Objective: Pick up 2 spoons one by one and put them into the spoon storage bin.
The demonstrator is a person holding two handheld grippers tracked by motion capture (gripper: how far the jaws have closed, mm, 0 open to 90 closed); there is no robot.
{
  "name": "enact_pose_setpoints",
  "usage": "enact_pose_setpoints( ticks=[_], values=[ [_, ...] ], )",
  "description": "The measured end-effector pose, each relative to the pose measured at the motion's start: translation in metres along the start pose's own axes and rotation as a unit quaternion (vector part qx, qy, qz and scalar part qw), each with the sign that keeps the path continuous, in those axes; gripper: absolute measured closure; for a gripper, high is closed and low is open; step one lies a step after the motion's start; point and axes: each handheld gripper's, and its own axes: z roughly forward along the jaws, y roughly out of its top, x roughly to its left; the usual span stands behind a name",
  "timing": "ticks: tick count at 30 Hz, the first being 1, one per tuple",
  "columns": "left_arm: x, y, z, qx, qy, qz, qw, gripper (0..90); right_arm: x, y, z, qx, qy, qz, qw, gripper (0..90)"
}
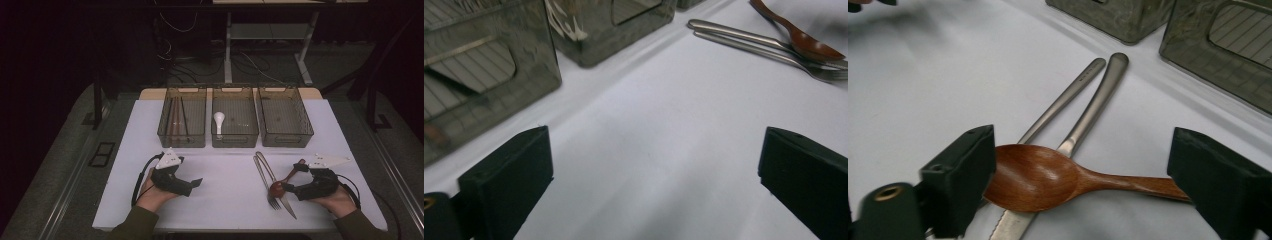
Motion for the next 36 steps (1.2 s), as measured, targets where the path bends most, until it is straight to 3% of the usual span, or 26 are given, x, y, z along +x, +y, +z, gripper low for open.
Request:
enact_pose_setpoints(
  ticks=[2,4,11,19,24,29,36],
  values=[
    [-0.002,-0.005,-0.001,0.005,-0.004,-0.004,1.0000,0.0,-0.002,0.002,0.001,0.006,-0.004,-0.003,1.0000,17.4],
    [-0.005,-0.008,-0.001,0.008,-0.007,-0.009,0.9999,0.0,-0.004,0.005,0.003,0.010,-0.012,-0.004,0.9999,25.8],
    [-0.010,-0.012,0.001,0.011,-0.013,0.012,0.9998,0.0,-0.019,0.017,0.012,0.034,-0.035,0.003,0.9988,55.0],
    [-0.009,-0.012,0.001,0.010,-0.021,0.007,0.9997,0.0,-0.042,0.029,0.028,0.072,-0.045,0.000,0.9964,82.7],
    [-0.009,-0.013,0.001,0.015,-0.024,0.002,0.9996,0.0,-0.053,0.028,0.032,0.086,-0.045,0.003,0.9953,89.3],
    [-0.009,-0.012,0.002,0.014,-0.031,0.009,0.9994,0.0,-0.059,0.025,0.030,0.097,-0.046,0.010,0.9942,89.6],
    [-0.010,-0.013,0.003,0.019,-0.027,0.003,0.9994,0.0,-0.062,0.020,0.029,0.115,-0.045,0.014,0.9922,89.6]
  ],
)
